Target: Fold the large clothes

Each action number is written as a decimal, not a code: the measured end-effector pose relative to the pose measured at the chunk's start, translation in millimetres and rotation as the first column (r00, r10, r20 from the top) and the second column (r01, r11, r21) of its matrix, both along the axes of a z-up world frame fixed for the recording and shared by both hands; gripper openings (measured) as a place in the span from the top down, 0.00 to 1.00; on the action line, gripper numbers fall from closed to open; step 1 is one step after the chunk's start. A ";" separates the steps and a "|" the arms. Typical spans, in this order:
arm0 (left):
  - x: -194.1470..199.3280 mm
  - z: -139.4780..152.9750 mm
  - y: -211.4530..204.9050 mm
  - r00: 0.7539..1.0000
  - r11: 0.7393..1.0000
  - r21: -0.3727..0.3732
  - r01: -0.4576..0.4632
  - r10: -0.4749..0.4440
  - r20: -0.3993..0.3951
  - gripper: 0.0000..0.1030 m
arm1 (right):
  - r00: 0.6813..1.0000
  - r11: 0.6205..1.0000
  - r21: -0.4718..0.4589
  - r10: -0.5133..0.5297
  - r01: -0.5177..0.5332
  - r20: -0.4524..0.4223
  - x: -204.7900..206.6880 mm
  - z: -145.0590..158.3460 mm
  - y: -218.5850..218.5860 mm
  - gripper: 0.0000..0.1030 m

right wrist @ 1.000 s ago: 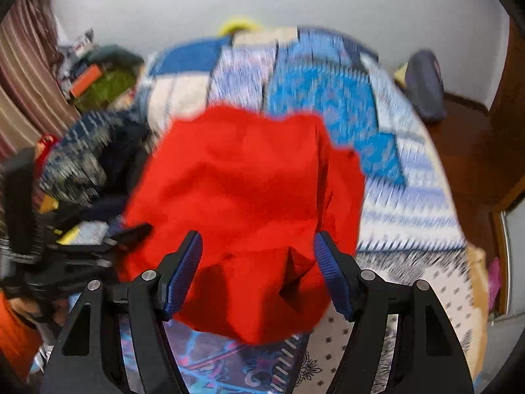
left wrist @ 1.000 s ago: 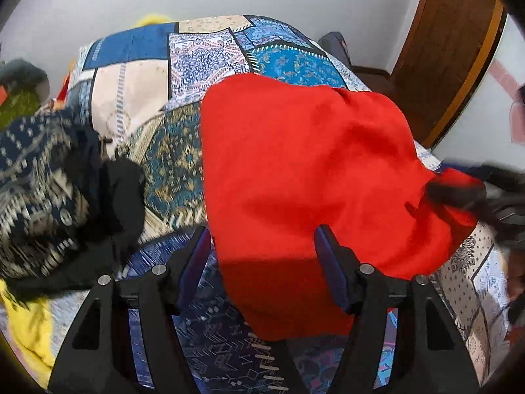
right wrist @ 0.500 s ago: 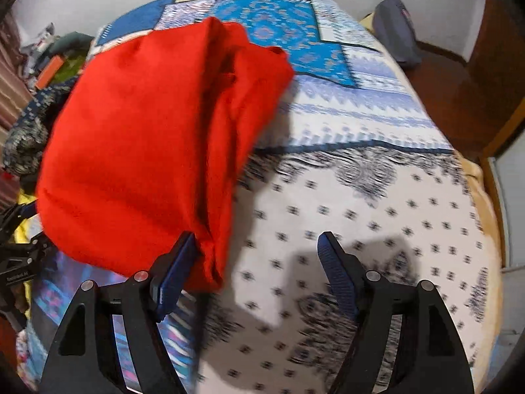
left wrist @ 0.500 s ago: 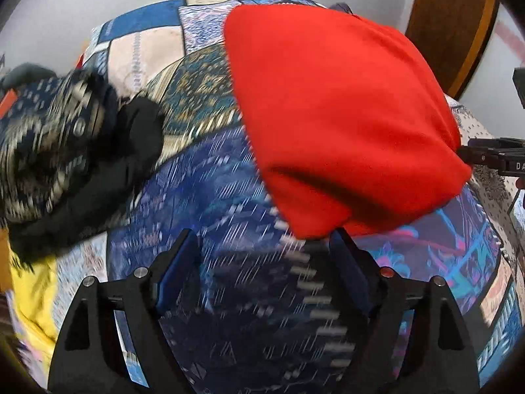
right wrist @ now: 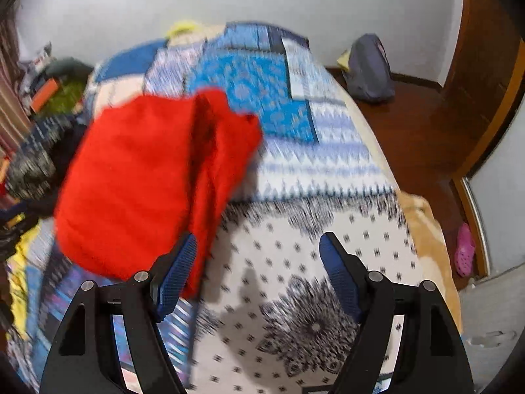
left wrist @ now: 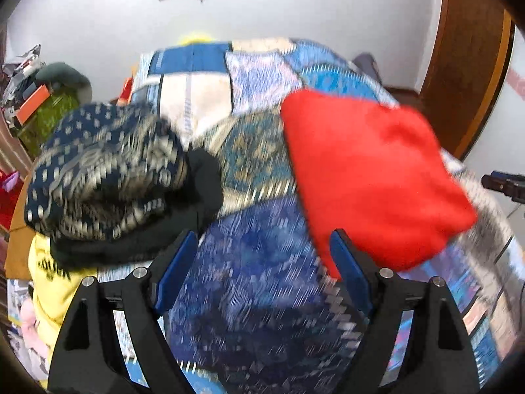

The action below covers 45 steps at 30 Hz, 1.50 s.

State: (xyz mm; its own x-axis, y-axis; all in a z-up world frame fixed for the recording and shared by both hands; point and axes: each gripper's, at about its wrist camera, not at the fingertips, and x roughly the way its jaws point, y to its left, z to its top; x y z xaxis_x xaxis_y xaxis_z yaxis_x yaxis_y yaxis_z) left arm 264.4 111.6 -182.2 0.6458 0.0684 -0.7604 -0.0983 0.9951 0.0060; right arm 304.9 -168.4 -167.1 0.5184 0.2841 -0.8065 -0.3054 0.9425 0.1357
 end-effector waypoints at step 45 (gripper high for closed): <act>132.7 -5.0 9.0 0.980 0.803 -0.586 0.104 -0.183 -0.077 0.65 | 0.931 0.875 0.478 0.230 -0.071 -0.284 83.6 -13.0 64.8 0.75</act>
State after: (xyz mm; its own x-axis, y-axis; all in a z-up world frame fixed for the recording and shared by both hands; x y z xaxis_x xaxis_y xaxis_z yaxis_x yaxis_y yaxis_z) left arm 397.1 120.6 -187.2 0.5118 -0.4940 -0.7029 0.0078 0.8208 -0.5712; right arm 388.5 -103.6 -180.0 0.1731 0.7111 -0.6814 -0.3023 0.6969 0.6504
